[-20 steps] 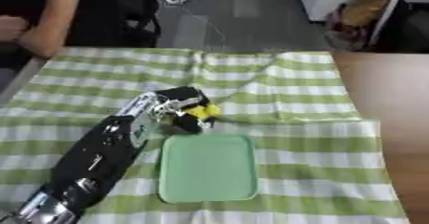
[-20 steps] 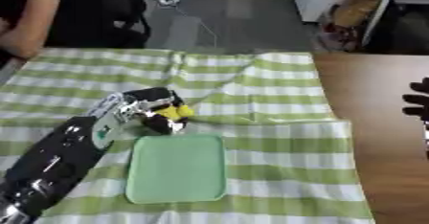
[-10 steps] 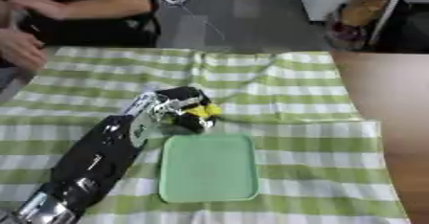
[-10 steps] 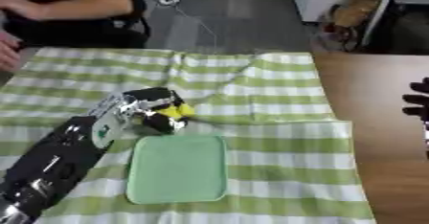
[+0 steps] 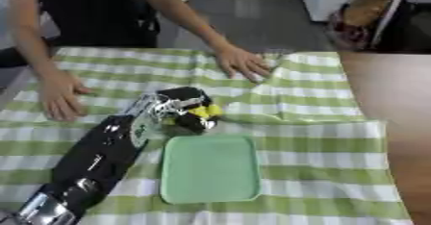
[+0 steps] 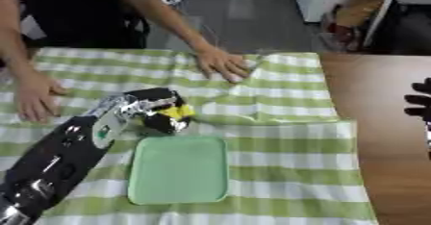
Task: Pick up objects on the table and place them in the box.
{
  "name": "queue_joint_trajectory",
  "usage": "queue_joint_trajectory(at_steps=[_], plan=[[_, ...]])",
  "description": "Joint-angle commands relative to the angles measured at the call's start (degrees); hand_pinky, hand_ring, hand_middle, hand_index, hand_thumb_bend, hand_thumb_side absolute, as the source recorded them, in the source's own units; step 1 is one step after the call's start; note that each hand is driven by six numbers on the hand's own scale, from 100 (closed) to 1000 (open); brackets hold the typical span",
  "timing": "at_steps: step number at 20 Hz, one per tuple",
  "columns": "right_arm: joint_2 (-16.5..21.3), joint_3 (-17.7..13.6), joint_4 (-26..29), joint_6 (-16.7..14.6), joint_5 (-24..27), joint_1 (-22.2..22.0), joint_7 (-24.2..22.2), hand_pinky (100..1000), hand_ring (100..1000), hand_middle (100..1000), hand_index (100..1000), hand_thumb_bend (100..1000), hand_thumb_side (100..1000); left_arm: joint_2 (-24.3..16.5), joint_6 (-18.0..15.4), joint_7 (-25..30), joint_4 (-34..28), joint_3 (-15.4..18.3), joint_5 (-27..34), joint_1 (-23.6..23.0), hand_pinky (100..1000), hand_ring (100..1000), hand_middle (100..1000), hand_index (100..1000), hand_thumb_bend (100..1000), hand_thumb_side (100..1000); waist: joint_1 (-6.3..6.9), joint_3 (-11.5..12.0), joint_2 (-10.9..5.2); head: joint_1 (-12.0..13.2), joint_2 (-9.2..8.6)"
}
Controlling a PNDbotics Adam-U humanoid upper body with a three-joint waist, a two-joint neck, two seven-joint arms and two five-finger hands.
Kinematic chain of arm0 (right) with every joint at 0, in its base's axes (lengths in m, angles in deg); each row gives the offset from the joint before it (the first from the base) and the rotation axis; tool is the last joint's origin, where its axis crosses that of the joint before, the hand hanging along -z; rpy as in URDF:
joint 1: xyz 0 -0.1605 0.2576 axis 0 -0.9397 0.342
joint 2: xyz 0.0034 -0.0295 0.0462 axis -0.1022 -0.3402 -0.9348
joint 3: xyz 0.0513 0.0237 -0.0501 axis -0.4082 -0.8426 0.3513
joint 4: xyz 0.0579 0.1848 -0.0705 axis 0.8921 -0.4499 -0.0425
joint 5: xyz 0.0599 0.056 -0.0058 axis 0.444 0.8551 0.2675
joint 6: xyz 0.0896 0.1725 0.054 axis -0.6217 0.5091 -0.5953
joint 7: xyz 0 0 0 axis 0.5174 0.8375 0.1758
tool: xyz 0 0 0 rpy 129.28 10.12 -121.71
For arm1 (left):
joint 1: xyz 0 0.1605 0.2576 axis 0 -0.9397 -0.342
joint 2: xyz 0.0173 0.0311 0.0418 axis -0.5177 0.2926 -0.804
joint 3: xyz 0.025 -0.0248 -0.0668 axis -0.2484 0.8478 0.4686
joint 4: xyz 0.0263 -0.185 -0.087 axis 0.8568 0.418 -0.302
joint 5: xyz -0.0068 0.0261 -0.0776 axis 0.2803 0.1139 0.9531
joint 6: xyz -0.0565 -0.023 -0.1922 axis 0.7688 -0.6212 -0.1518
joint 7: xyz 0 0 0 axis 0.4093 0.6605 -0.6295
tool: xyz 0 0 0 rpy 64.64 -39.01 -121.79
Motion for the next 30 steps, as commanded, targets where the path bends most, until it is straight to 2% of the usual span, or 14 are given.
queue_joint_trajectory(at_steps=[1,6,19,30], plan=[[0.6,-0.52,0.59,-0.11,0.13,0.88,-0.1,691,751,782,898,100,782,-1.43,-0.15,0.57,-1.05,0.02,0.1,1.11,100,196,524,685,100,536,-0.09,-0.03,-0.81,0.25,-0.55],[0.6,-0.51,0.59,-0.12,0.12,0.91,-0.13,691,751,782,898,100,783,-1.55,-0.09,1.11,-1.21,-0.04,-0.44,1.27,100,184,519,683,100,495,-0.06,-0.06,-0.86,0.24,-0.55],[0.65,-0.52,0.56,-0.12,0.08,0.88,-0.18,692,752,782,898,100,783,-2.24,0.29,2.01,-2.75,-0.02,-0.16,1.6,100,161,506,674,100,454,-0.07,0.09,-1.02,0.15,-0.57],[0.69,-0.56,0.55,-0.11,0.02,0.81,-0.14,692,752,782,898,100,783,-2.54,0.81,2.14,-4.57,-0.22,0.62,1.83,100,127,488,656,100,450,-0.06,0.15,-1.06,0.12,-0.64]])
